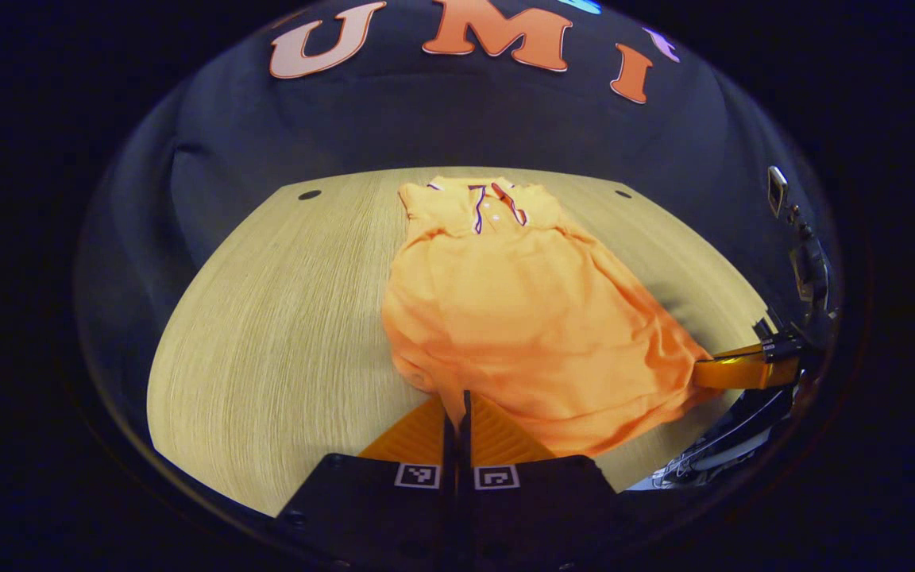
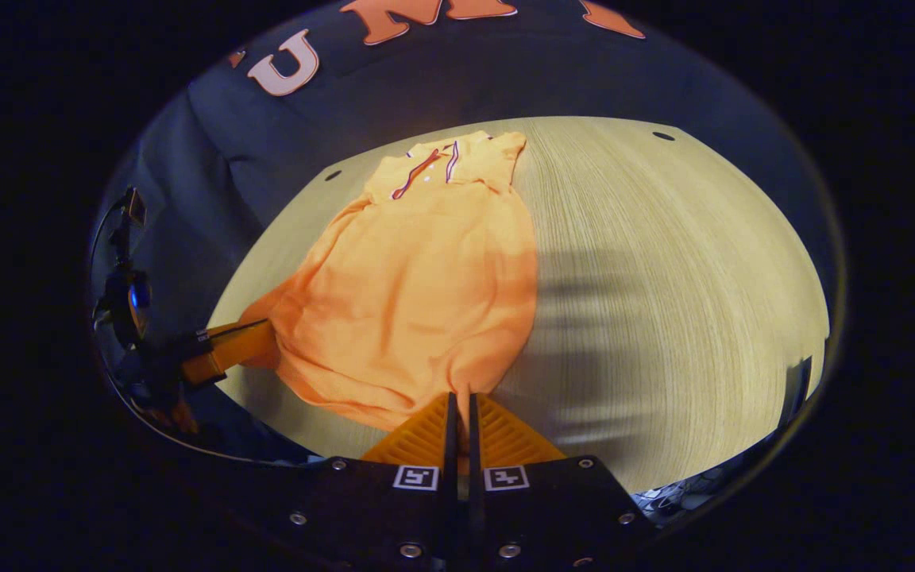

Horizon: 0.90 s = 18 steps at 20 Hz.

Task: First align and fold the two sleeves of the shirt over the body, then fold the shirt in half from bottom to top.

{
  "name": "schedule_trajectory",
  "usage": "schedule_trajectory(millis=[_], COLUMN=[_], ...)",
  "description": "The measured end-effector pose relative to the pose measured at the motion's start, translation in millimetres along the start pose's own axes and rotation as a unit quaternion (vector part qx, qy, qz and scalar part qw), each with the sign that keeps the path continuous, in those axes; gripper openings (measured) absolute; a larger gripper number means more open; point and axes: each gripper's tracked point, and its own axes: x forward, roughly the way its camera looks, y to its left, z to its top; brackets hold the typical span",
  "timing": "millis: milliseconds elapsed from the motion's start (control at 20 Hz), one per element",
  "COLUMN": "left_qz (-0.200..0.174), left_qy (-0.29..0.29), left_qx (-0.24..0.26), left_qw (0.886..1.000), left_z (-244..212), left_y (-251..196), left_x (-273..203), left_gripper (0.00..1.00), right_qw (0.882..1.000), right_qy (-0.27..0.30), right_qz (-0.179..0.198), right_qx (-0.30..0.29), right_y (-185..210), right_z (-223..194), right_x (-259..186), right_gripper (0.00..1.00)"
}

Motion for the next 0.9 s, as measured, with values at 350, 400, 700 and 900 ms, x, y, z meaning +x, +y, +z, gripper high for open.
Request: schedule_trajectory(millis=[350, 400, 700, 900], left_qz=[-0.006, -0.003, 0.011, 0.012], left_qy=[-0.043, -0.048, -0.090, -0.107], left_qx=[-0.005, -0.007, -0.015, -0.018], left_qw=[0.999, 0.999, 0.996, 0.994], left_z=[46, 53, 94, 123], left_y=[-11, -10, -10, -9], left_x=[-13, -13, -21, -16], left_gripper=[0.01, 0.01, 0.01, 0.01], right_qw=[0.993, 0.993, 0.985, 0.982], right_qy=[-0.040, -0.046, -0.075, -0.091], right_qz=[0.084, 0.091, 0.143, 0.151], right_qx=[0.068, 0.067, 0.066, 0.059], right_y=[17, 18, 23, 23], right_z=[48, 55, 94, 130], right_x=[-19, -22, -38, -37], right_gripper=[0.07, 0.07, 0.06, 0.06])
